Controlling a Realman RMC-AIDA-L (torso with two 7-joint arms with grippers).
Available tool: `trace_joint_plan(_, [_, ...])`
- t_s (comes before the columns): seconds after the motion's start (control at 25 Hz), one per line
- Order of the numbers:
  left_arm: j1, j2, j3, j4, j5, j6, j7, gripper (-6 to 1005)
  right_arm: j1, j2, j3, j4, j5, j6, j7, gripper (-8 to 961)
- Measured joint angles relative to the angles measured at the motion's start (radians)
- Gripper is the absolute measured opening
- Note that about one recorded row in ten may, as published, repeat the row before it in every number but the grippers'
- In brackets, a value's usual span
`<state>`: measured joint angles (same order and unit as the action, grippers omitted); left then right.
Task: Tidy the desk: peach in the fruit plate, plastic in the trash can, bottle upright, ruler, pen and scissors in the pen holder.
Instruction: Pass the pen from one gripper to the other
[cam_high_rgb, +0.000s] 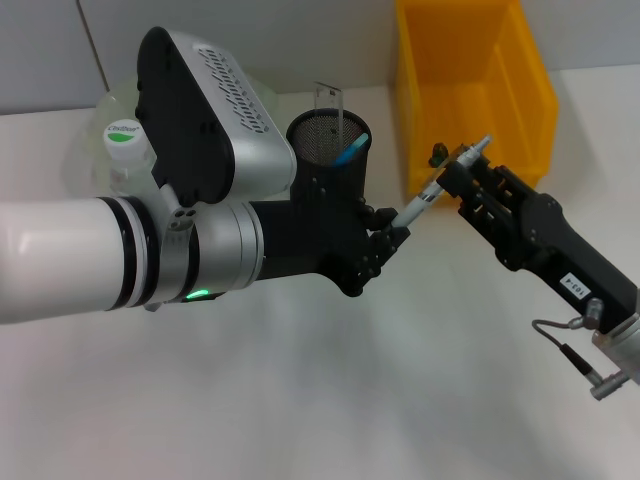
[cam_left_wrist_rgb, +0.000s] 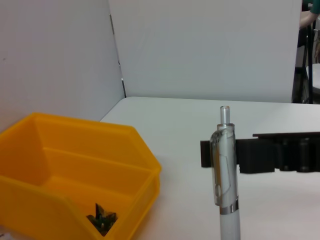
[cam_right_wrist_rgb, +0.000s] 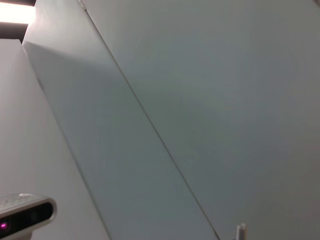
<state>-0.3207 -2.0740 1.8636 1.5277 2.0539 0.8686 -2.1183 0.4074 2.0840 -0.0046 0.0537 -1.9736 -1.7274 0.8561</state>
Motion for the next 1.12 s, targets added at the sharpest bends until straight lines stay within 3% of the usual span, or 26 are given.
trace_joint_plan(0.08, [0.0,0.0,0.001,0.0,0.0,0.0,0.0,140,0.003,0.001,-0.008,0.0,0.0,0.002,-0.003,509])
trace_joint_plan(0.32, [0.0,0.0,0.004,-0.001,-0.001,0.001,0.0,140,0.005,0.002,-0.008,0.0,-0.001,0.003,-0.003,458])
trace_joint_plan(0.48, [0.0,0.0,0.01,-0.001,-0.002,0.001,0.0,141,0.012,0.002,-0.008,0.001,-0.001,0.018,0.001,315])
trace_joint_plan(0.96, [0.0,-0.001,0.012,-0.016,-0.019,0.0,0.0,149,0.004,0.003,0.0,0.023,0.0,0.016,-0.032,199])
trace_joint_plan(1.12, [0.001,0.0,0.007,-0.02,-0.034,0.0,0.0,272,0.003,0.003,0.003,0.02,0.004,0.016,-0.032,151])
